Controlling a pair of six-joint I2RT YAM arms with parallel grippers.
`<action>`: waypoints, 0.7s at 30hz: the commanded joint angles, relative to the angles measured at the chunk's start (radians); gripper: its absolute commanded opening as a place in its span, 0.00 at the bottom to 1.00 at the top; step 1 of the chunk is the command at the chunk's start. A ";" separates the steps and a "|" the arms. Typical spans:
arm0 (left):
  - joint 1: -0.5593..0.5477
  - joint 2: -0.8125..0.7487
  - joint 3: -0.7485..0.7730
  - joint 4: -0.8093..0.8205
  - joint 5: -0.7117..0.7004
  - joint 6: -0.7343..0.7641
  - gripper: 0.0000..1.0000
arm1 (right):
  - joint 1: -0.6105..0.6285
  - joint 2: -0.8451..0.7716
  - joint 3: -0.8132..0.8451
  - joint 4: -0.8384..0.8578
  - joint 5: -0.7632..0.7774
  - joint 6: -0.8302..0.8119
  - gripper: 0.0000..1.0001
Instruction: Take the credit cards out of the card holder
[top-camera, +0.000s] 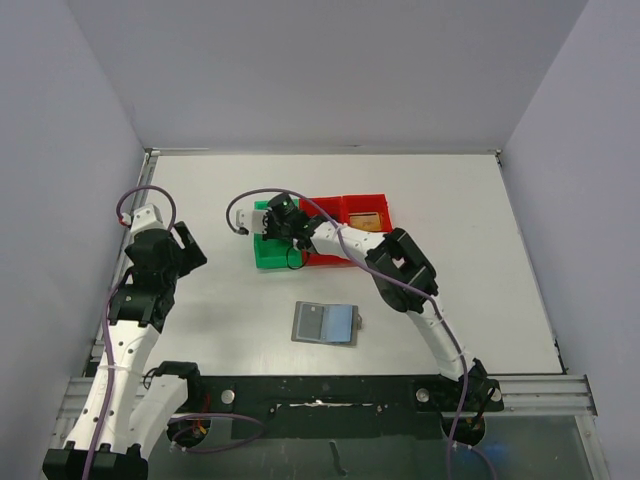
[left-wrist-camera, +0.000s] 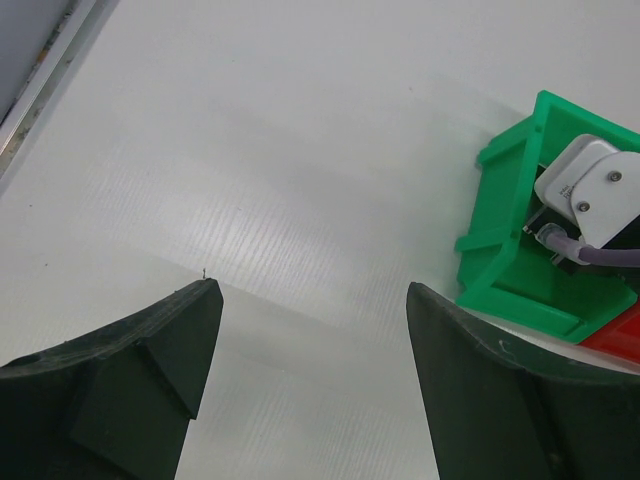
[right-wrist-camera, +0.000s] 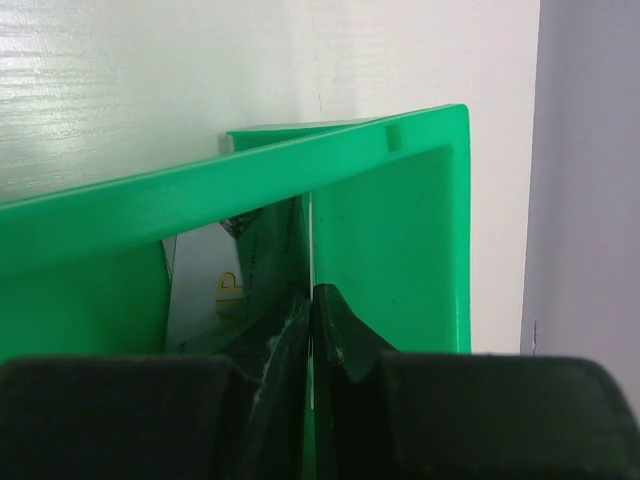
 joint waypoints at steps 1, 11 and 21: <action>0.008 -0.014 0.004 0.052 -0.011 -0.006 0.75 | 0.011 0.000 0.039 0.010 0.048 -0.026 0.06; 0.009 -0.015 0.003 0.054 -0.010 -0.006 0.75 | 0.021 -0.015 0.028 0.021 0.049 -0.021 0.14; 0.012 -0.012 0.001 0.057 -0.002 -0.003 0.75 | 0.026 -0.098 0.019 0.000 -0.024 0.075 0.34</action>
